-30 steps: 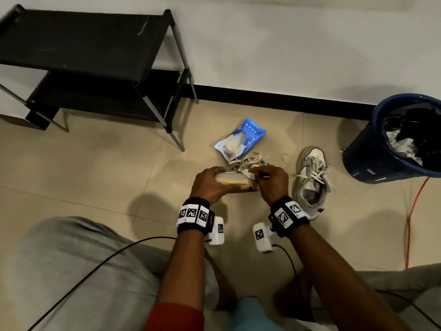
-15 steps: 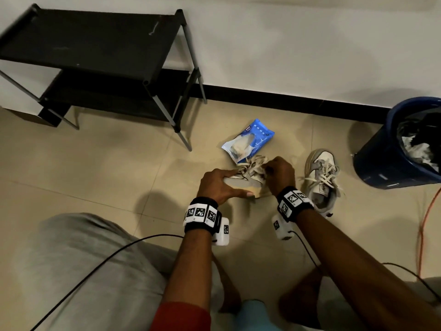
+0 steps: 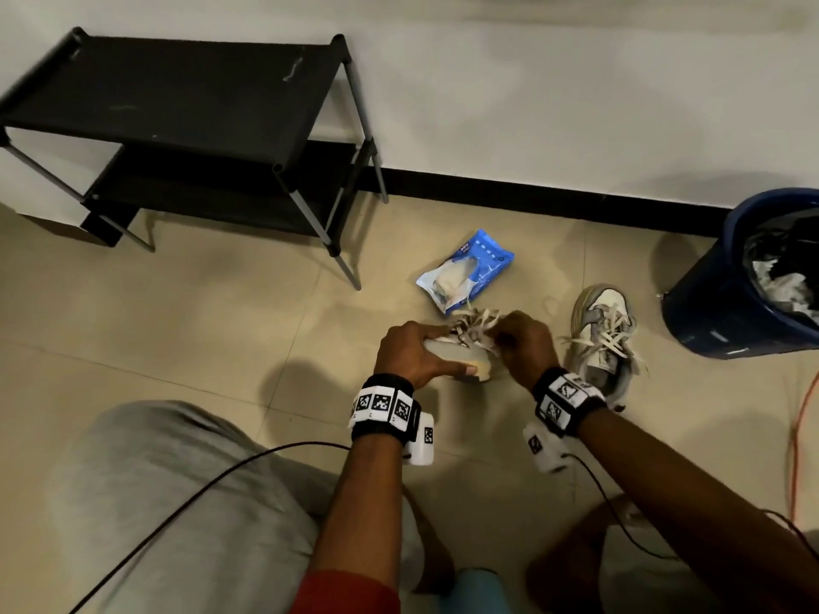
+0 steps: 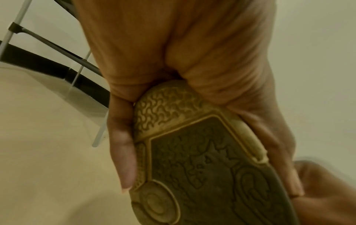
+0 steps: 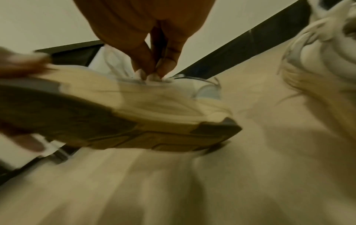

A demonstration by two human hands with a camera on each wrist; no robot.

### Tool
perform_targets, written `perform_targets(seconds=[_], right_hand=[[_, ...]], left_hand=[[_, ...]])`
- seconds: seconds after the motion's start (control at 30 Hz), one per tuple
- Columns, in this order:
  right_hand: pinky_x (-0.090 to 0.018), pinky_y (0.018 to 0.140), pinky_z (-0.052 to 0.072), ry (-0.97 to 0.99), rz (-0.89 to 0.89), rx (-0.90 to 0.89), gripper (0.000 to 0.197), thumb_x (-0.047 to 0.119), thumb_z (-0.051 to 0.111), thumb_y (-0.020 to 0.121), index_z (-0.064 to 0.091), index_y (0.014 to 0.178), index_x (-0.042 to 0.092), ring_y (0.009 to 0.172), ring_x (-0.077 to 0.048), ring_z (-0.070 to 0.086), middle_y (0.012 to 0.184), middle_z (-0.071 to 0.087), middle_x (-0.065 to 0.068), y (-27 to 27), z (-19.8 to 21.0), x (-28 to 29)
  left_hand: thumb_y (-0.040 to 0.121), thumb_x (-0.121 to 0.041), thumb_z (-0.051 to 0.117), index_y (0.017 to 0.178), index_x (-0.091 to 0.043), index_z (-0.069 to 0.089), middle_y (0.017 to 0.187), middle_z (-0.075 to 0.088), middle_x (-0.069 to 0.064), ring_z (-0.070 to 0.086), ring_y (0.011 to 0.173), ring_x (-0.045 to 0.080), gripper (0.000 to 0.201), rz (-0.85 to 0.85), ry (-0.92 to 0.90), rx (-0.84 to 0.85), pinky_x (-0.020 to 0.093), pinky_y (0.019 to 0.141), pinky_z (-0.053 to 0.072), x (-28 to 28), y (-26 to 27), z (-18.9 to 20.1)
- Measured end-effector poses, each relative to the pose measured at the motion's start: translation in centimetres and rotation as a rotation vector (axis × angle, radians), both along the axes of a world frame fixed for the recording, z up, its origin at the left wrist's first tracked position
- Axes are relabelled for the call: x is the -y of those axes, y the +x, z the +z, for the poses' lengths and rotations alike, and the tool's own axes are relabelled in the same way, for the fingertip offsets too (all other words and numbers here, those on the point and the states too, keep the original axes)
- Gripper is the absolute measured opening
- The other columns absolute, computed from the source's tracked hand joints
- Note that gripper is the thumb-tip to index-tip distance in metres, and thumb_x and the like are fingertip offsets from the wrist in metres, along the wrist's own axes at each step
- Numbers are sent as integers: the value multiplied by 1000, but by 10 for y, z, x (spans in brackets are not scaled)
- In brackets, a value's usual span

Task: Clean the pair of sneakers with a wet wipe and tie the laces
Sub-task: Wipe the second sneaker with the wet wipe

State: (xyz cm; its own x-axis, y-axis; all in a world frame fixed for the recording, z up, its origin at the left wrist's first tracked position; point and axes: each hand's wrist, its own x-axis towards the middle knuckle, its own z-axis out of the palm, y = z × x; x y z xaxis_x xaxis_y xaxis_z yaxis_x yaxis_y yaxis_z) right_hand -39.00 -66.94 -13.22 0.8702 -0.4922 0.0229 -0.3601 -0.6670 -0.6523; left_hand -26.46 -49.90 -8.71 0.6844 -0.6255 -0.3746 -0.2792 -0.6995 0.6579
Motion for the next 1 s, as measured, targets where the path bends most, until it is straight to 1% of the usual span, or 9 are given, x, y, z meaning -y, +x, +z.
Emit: perform_targets(seconds=[0.13, 0.3, 0.4, 0.47, 0.57, 0.63, 0.67, 0.8, 1.0], right_hand=[[-30, 70, 43, 12, -325, -150, 12, 2, 64, 80, 74, 85, 7, 82, -36, 62, 87, 66, -16, 11, -10, 34], [-26, 72, 45, 55, -96, 63, 21, -3, 66, 72, 74, 82, 14, 79, -19, 62, 86, 68, -6, -6, -6, -19], [-25, 67, 38, 34, -271, -98, 17, -2, 65, 75, 73, 86, 9, 79, -31, 62, 87, 65, -14, -4, -8, 14], [-27, 71, 44, 72, -360, -127, 16, -1, 64, 76, 73, 87, 8, 85, -34, 64, 91, 68, -15, 0, -11, 26], [-19, 80, 47, 146, -274, 46, 19, -4, 67, 73, 73, 82, 11, 86, -17, 66, 91, 72, -5, 0, -1, -10], [-8, 78, 43, 199, -231, 127, 19, -7, 68, 73, 74, 80, 9, 83, -4, 62, 88, 70, 2, -10, 6, -25], [-7, 77, 42, 194, -231, 141, 21, -10, 66, 73, 74, 80, 8, 83, -4, 62, 87, 70, 2, -13, 5, -23], [-19, 75, 42, 175, -366, -3, 19, -7, 65, 77, 74, 86, 8, 90, -28, 66, 95, 72, -13, -16, -9, 10], [-17, 74, 49, 367, -255, 211, 14, -8, 69, 75, 72, 80, 5, 80, -12, 66, 85, 72, -5, -7, 12, -37]], left_hand=[[34, -72, 85, 114, -39, 72, 110, 72, -14, 64, 100, 4, 87, 2, -14, 15, 25, 88, 53, 4, -1, 5], [34, -73, 84, 112, -41, 73, 107, 74, -14, 66, 99, 4, 85, 0, 0, 16, 28, 89, 54, -1, 0, 4], [36, -74, 84, 113, -41, 72, 107, 73, -14, 65, 99, 5, 84, 33, -14, 5, 28, 89, 53, 3, -3, 5], [38, -74, 84, 112, -41, 72, 107, 73, -12, 65, 100, 7, 82, 62, -24, 8, 26, 89, 52, 5, -4, 8], [37, -73, 85, 111, -41, 73, 105, 74, -13, 66, 99, 5, 81, 71, -15, -8, 23, 87, 52, 6, -2, 8], [36, -73, 84, 110, -41, 73, 106, 74, -14, 66, 99, 5, 82, 62, -3, -10, 24, 87, 53, 5, -3, 7], [36, -74, 84, 110, -41, 73, 107, 74, -13, 65, 100, 5, 82, 61, -2, -9, 25, 88, 53, 5, -4, 7], [38, -76, 83, 112, -40, 73, 110, 72, -12, 64, 102, 7, 83, 67, -6, 1, 23, 87, 50, 5, -8, 8], [38, -72, 85, 110, -42, 73, 104, 75, -11, 66, 98, 6, 78, 97, -7, -30, 19, 81, 49, 4, -4, 5]])
